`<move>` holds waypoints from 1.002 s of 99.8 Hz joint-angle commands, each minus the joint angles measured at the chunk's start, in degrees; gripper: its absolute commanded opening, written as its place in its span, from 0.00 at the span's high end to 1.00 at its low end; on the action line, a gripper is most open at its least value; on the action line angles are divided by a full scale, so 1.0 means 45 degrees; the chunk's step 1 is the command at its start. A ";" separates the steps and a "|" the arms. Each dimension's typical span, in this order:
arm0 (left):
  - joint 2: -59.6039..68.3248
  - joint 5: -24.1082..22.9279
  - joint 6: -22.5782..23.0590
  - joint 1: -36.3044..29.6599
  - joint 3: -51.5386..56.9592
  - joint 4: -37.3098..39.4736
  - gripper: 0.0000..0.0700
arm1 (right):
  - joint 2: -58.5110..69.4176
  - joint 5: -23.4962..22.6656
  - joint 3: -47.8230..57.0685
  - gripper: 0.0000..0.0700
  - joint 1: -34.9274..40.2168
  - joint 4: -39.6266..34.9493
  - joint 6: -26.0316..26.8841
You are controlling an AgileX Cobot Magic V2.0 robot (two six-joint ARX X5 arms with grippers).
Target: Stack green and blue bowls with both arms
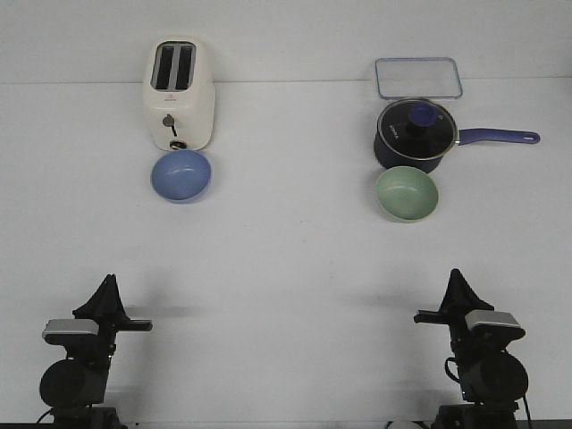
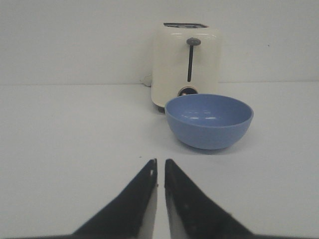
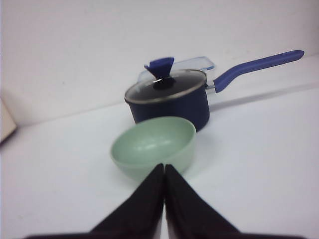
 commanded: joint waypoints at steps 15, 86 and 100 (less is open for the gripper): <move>-0.0024 0.0019 0.0146 0.0000 -0.0253 0.0146 0.98 | 0.4187 -0.0005 0.3308 1.00 -0.0209 -0.1846 0.0525; -0.0024 0.0019 0.0141 0.0000 -0.0253 0.0146 0.98 | 1.8360 -0.1647 1.2206 0.29 -0.1287 -0.3342 -0.1239; -0.0024 0.0019 0.0146 0.0000 -0.0253 0.0146 0.98 | 2.0065 -0.1647 1.3444 0.29 -0.1404 -0.3565 -0.1224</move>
